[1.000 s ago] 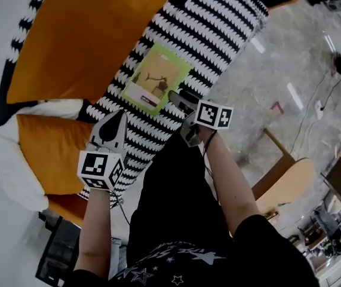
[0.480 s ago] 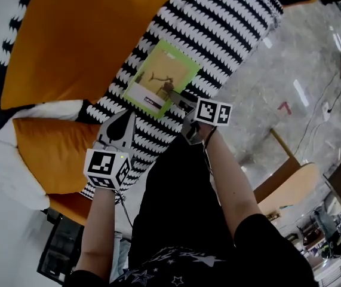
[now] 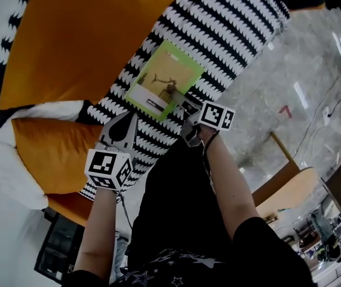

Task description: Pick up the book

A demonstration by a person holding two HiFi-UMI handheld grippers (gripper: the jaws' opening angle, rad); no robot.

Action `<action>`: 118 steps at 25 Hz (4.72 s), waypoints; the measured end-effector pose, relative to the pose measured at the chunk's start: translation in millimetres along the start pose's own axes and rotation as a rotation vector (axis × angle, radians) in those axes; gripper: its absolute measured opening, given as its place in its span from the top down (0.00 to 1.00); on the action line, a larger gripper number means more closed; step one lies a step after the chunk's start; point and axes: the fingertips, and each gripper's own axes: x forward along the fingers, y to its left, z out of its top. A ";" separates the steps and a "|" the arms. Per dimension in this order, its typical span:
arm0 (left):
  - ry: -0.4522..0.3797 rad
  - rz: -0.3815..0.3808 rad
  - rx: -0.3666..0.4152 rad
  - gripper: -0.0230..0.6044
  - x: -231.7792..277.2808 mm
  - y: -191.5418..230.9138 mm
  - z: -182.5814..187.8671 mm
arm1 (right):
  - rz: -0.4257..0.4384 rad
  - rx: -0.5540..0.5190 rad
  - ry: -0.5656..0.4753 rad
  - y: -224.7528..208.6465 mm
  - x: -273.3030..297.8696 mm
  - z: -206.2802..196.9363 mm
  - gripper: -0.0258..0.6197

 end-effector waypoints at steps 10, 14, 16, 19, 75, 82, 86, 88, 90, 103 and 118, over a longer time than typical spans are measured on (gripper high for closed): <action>-0.010 0.009 -0.007 0.95 -3.4 4.1 2.6 | -0.039 -0.018 0.021 3.7 -3.3 4.2 0.66; -0.013 0.010 -0.012 0.95 -8.4 7.1 1.6 | 0.060 -0.001 -0.004 32.9 -10.4 4.0 0.72; -0.018 0.013 -0.014 0.95 -12.5 8.8 4.5 | 0.127 -0.002 0.001 57.6 -8.4 2.0 0.72; -0.030 0.017 -0.015 0.95 -18.1 12.2 5.9 | 0.162 -0.060 0.011 85.5 3.9 0.9 0.72; -0.310 0.010 0.096 0.95 -236.6 -67.0 108.0 | 0.059 -0.255 -0.052 308.6 -160.3 -25.4 0.73; -0.332 -0.053 0.166 0.95 -258.8 -84.4 103.8 | 0.104 -0.285 -0.185 339.4 -212.9 -23.0 0.73; -0.318 -0.084 0.195 0.95 -263.8 -96.7 99.8 | 0.104 -0.290 -0.222 342.4 -244.2 -31.6 0.73; -0.319 -0.095 0.200 0.95 -268.8 -102.5 99.7 | 0.103 -0.281 -0.224 340.8 -255.7 -39.7 0.73; -0.320 -0.104 0.201 0.95 -272.9 -107.2 100.3 | 0.092 -0.282 -0.220 337.6 -263.8 -46.6 0.73; -0.346 -0.103 0.225 0.95 -280.3 -157.7 97.8 | 0.138 -0.344 -0.172 333.5 -297.8 -78.4 0.73; -0.378 -0.039 0.248 0.95 -332.7 -270.0 17.1 | 0.199 -0.430 -0.118 295.0 -397.7 -148.2 0.73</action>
